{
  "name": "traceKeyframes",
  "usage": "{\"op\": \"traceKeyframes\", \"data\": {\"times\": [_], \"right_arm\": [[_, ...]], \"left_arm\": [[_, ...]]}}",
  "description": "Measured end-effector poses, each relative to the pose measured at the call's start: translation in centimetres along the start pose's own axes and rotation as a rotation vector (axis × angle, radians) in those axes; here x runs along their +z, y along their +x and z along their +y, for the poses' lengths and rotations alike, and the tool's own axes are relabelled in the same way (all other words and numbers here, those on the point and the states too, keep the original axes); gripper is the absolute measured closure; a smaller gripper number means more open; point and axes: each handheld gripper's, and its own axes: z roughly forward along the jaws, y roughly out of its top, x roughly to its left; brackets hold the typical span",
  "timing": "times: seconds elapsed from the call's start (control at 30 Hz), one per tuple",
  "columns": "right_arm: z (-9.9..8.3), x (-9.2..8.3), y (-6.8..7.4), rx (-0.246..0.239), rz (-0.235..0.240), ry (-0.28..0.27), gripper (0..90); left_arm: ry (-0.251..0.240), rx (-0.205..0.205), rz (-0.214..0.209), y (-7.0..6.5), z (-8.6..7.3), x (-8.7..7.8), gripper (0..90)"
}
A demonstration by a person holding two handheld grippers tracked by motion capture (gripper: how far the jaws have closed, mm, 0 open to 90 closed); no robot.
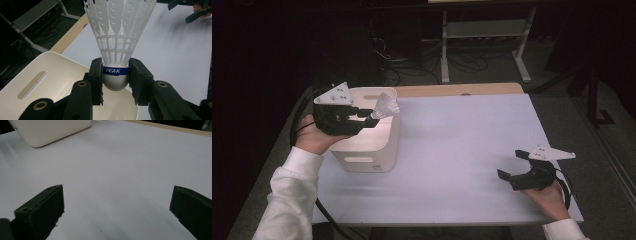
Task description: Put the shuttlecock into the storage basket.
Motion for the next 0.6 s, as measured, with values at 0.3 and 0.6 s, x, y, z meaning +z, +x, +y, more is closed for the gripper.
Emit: {"op": "traceKeyframes", "data": {"times": [0.3,0.6], "right_arm": [[0.0,0.0,0.0,0.006,-0.001,0.002,0.0],[0.0,0.1,0.1,0.005,-0.001,0.004,0.0]], "left_arm": [[0.039,-0.005,-0.008,0.6,-0.6,-0.1,65.5],[0.099,-0.024,-0.003,1.4,-1.4,-0.2,65.6]]}}
